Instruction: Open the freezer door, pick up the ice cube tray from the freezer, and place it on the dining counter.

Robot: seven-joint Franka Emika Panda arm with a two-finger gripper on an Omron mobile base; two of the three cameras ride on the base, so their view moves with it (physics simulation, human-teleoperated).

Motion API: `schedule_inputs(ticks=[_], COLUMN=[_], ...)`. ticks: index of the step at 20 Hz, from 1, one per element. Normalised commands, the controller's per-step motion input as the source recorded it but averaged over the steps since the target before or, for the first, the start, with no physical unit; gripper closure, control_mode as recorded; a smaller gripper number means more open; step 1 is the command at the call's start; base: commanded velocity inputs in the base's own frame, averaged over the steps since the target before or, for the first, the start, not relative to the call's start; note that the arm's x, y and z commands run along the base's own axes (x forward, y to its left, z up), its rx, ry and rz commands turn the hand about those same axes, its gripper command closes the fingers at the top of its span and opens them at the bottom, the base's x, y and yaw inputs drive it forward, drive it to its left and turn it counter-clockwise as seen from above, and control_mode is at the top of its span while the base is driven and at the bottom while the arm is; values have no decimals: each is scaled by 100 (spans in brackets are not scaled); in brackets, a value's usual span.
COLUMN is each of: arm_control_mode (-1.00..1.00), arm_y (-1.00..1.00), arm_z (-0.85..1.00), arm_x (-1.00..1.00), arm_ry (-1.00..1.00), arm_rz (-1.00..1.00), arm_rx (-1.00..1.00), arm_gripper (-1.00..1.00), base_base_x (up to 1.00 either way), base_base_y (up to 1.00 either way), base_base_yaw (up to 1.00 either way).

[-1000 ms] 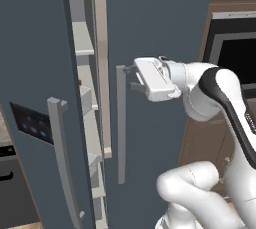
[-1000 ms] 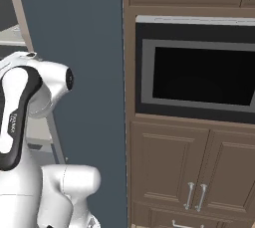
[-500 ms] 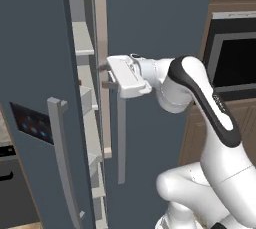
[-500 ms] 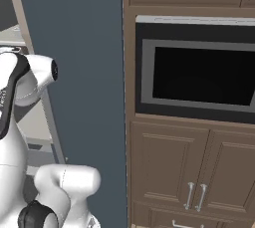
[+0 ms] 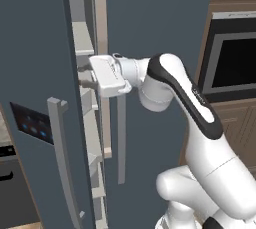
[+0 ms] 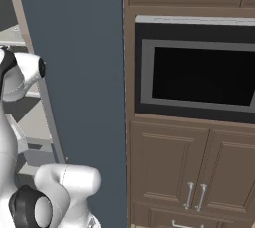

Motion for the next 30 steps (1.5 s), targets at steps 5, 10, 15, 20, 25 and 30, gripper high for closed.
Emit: schedule_inputs(ticks=[5,10,15,20,25,30], arm_control_mode=[-100,-100,-100,-100,-100,-100], arm_y=[22,45,47,90,98,78], arm_z=[1,0,0,-1,-1,0], arm_x=[1,0,0,-52,-71,-61], arm_ry=[0,0,0,0,0,0], arm_rz=[7,12,12,17,20,11], arm_rx=[0,0,0,-1,-5,-3], arm_gripper=[-100,-100,-100,-100,-100,-100], base_base_x=[0,0,0,0,0,0], base_base_y=[0,0,0,0,0,0], base_base_yaw=[0,0,0,0,0,0])
